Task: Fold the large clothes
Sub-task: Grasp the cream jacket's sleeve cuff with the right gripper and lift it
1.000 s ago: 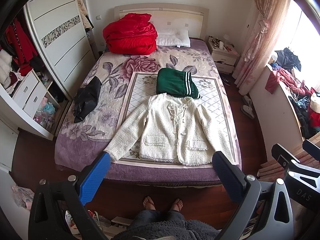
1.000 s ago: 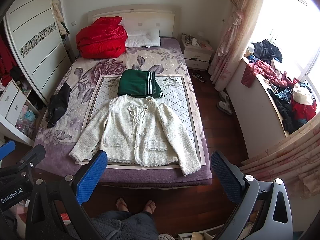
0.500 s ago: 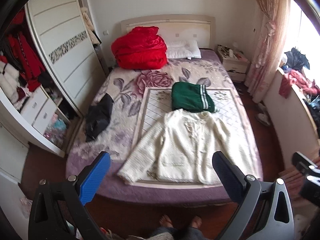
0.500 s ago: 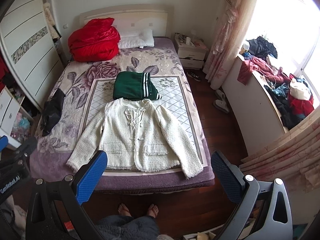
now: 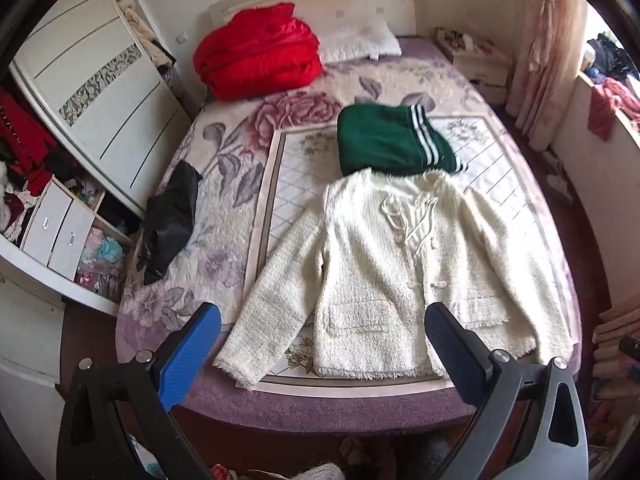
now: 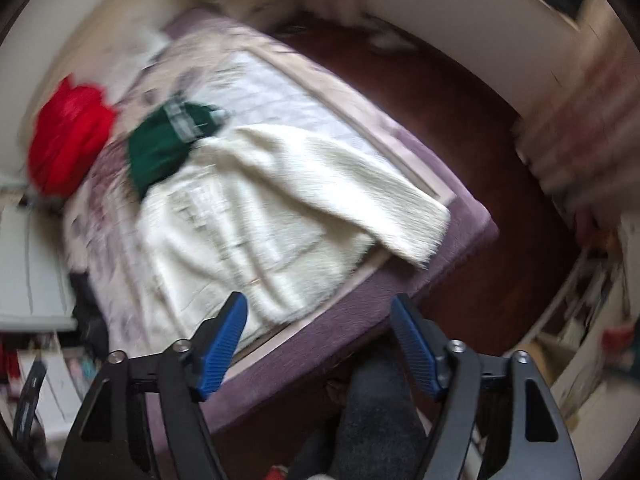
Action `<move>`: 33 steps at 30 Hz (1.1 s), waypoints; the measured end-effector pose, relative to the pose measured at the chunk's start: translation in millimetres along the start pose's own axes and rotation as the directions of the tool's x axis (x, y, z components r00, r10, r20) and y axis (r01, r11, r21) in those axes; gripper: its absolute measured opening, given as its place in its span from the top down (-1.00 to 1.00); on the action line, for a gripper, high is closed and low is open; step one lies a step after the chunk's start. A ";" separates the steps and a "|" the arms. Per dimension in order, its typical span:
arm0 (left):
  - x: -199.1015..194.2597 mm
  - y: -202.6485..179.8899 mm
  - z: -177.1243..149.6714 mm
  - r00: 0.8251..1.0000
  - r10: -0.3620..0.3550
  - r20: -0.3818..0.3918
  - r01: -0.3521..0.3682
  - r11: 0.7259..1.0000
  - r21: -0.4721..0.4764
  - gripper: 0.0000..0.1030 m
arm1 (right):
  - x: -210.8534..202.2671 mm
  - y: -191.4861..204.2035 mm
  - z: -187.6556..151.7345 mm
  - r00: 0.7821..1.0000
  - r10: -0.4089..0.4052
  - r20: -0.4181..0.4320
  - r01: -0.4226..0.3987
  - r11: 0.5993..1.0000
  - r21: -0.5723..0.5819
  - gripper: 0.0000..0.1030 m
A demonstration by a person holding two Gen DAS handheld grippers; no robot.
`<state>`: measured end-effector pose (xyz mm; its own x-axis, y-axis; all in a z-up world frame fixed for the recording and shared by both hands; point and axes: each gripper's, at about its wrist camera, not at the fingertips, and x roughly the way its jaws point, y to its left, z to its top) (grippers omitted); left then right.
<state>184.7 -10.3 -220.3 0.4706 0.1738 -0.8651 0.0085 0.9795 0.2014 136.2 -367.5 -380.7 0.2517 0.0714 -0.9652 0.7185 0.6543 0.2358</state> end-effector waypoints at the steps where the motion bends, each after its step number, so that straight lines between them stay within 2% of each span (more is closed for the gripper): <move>1: 12.1 -7.2 2.5 1.000 0.009 -0.013 -0.009 1.000 -0.004 -1.00 | 26.6 -16.2 10.7 1.000 -0.024 -0.008 0.025 0.999 0.040 -0.56; 6: 92.6 -52.0 8.5 0.991 0.072 -0.111 -0.076 0.996 -0.036 -1.00 | 181.6 -91.6 60.0 0.986 -0.122 -0.111 0.144 0.967 0.209 -0.56; 8: 128.9 -71.1 6.9 0.984 0.091 -0.155 -0.099 0.994 -0.048 -1.00 | 231.0 -121.3 69.1 0.978 -0.168 -0.124 0.199 0.932 0.304 -0.56; 10: 170.2 -97.1 0.6 0.978 0.071 -0.196 -0.083 0.995 -0.054 -1.00 | 275.8 -150.6 68.5 0.966 -0.196 -0.170 0.249 0.884 0.396 -0.56; 11: 190.5 -113.4 -4.1 0.974 0.071 -0.216 -0.080 0.996 -0.036 -1.00 | 301.0 -164.7 65.9 0.959 -0.187 -0.214 0.265 0.860 0.437 -0.56; 13: 220.0 -145.2 -10.6 0.969 0.071 -0.236 -0.069 0.998 0.015 -1.00 | 343.1 -184.3 57.4 0.962 -0.060 -0.266 0.198 0.825 0.530 -0.50; 14: 231.7 -158.7 -14.9 0.968 0.078 -0.240 -0.068 0.997 0.047 -1.00 | 351.5 -187.5 55.7 0.971 -0.027 -0.236 0.157 0.816 0.556 -0.37; 15: 245.4 -176.2 -20.1 0.967 0.078 -0.241 -0.059 0.995 0.085 -1.00 | 350.5 -185.9 55.8 0.977 -0.046 -0.209 0.156 0.822 0.547 -0.21; 16: 253.9 -187.8 -22.6 0.967 0.076 -0.245 -0.050 0.993 0.110 -1.00 | 345.7 -180.2 57.9 0.978 -0.087 -0.187 0.172 0.844 0.509 0.25; 18: 267.5 -212.6 -29.5 0.962 0.070 -0.265 -0.025 0.986 0.167 -1.00 | 326.7 -172.5 62.2 0.983 -0.135 -0.128 0.180 0.861 0.475 0.82; 20: 273.5 -234.5 -31.8 0.958 0.033 -0.285 0.023 0.981 0.191 -1.00 | 296.7 -167.0 74.4 0.984 -0.180 -0.010 0.166 0.878 0.449 0.82; 23: 266.9 -270.9 -30.3 0.960 -0.038 -0.276 0.100 0.972 0.214 -1.00 | 263.0 -156.8 109.6 0.952 -0.244 0.182 0.164 0.915 0.368 0.82; 25: 263.1 -291.0 -27.8 0.956 -0.075 -0.282 0.139 0.967 0.214 -1.00 | 273.1 -157.1 133.9 0.935 -0.291 0.203 0.219 0.923 0.315 0.81; 26: 262.6 -301.4 -27.1 0.952 -0.092 -0.291 0.159 0.964 0.213 -1.00 | 290.7 -163.2 144.2 0.940 -0.304 0.158 0.250 0.924 0.289 0.80; 27: 264.6 -310.5 -25.7 0.950 -0.101 -0.294 0.169 0.963 0.212 -1.00 | 310.4 -173.1 150.4 0.948 -0.307 0.076 0.276 0.920 0.278 0.69; 28: 266.3 -319.2 -26.0 0.948 -0.110 -0.300 0.180 0.960 0.215 -1.00 | 330.3 -186.4 152.5 0.961 -0.275 -0.041 0.274 0.913 0.302 0.44; 29: 268.0 -326.2 -27.0 0.944 -0.116 -0.308 0.190 0.956 0.222 -1.00 | 334.1 -199.2 146.3 0.977 -0.201 -0.075 0.214 0.902 0.375 0.28; 30: 269.8 -330.6 -27.4 0.942 -0.124 -0.312 0.201 0.953 0.227 -1.00 | 330.2 -206.6 141.6 0.989 -0.138 -0.056 0.148 0.885 0.441 0.00; 31: 270.6 -334.5 -28.2 0.943 -0.128 -0.307 0.204 0.951 0.230 -1.00 | 322.6 -211.2 134.4 0.996 -0.084 -0.021 0.084 0.866 0.493 -0.19; 33: 275.2 -341.2 -29.7 0.947 -0.119 -0.298 0.197 0.949 0.246 -1.00 | 308.6 -218.0 109.4 0.999 0.014 0.048 -0.039 0.825 0.563 -0.20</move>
<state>285.2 -293.6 -540.8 0.1818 0.0781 -0.9802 0.3173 0.9389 0.1337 128.2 -570.5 -717.5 0.2928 0.0446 -0.9551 0.9484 0.1133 0.2961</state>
